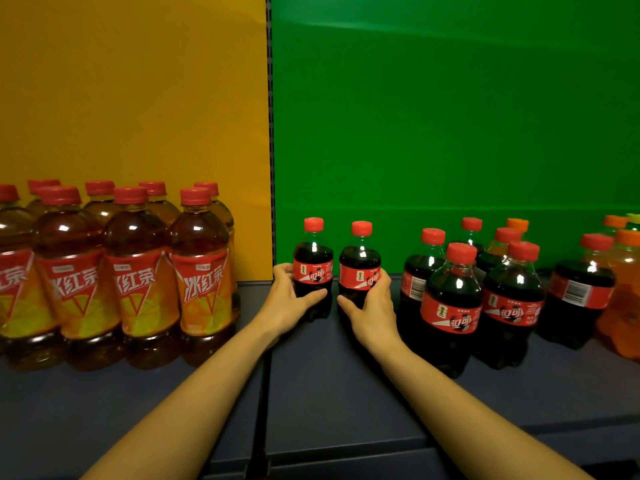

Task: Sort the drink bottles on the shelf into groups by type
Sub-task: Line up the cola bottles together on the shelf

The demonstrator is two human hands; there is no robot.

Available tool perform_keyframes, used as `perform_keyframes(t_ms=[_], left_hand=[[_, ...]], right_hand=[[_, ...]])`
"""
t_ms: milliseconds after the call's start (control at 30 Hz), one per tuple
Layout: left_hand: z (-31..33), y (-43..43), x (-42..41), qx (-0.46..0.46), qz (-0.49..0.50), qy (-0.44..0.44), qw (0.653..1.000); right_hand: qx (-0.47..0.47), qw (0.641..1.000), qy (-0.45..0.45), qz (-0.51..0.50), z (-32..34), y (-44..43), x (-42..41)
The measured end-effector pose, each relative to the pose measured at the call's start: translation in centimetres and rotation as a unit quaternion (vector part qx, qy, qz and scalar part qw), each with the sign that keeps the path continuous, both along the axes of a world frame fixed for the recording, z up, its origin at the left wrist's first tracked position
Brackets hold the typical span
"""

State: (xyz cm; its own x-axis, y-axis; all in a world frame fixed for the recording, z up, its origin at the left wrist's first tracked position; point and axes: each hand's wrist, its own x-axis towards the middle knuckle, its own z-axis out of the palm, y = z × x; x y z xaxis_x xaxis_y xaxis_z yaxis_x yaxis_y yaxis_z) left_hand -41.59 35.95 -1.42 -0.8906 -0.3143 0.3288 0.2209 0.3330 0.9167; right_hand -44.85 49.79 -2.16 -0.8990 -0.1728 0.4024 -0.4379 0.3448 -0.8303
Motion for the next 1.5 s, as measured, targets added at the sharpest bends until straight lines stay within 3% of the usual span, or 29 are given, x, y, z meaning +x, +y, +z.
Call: perform_keyframes(t_ms=[367, 567, 700, 800, 900, 1000, 1100, 1200, 1300, 1367, 1500], left_hand=[[0.0, 0.7, 0.4, -0.027, -0.023, 0.024, 0.999], [-0.3, 0.9, 0.0, -0.069, 0.017, 0.033, 0.997], [0.2, 2.0, 0.5, -0.125, 0.103, 0.086, 0.983], [1.2, 2.9, 1.6, -0.165, 0.149, 0.214, 0.951], [1.7, 4.0, 2.7, -0.165, 0.121, 0.304, 0.930], [1.6, 6.2, 3.8, -0.154, 0.029, 0.272, 0.949], [0.5, 8.9, 4.0, -0.202, -0.072, 0.200, 0.956], [-0.1, 11.9, 3.5, -0.224, -0.098, 0.140, 0.959], [-0.2, 14.2, 3.0, -0.182, -0.083, 0.099, 0.975], [-0.2, 15.0, 2.6, -0.159, -0.063, 0.086, 0.982], [-0.2, 15.5, 2.1, -0.148, -0.033, 0.071, 0.986]], right_hand=[[-0.015, 1.000, 0.017, 0.013, -0.2, -0.1, -0.9], [0.003, 1.000, 0.020, -0.013, -0.5, -0.5, -0.9], [0.033, 0.999, 0.005, 0.001, 0.1, -0.4, 0.0], [0.036, 0.998, -0.001, 0.054, 0.8, 0.7, 1.9], [0.023, 0.992, 0.008, 0.125, 1.5, 2.9, 4.8], [0.039, 0.985, 0.006, 0.167, 1.9, 6.6, 7.2], [0.003, 0.981, 0.035, 0.188, 2.7, 10.9, 8.5], [-0.022, 0.988, 0.109, 0.104, 2.8, 15.0, 8.2], [-0.047, 0.981, 0.186, -0.040, 2.5, 18.3, 5.9], [-0.053, 0.985, 0.147, -0.078, 2.1, 19.7, 4.0], [-0.031, 0.999, 0.011, -0.017, 1.1, 20.3, 1.4]])
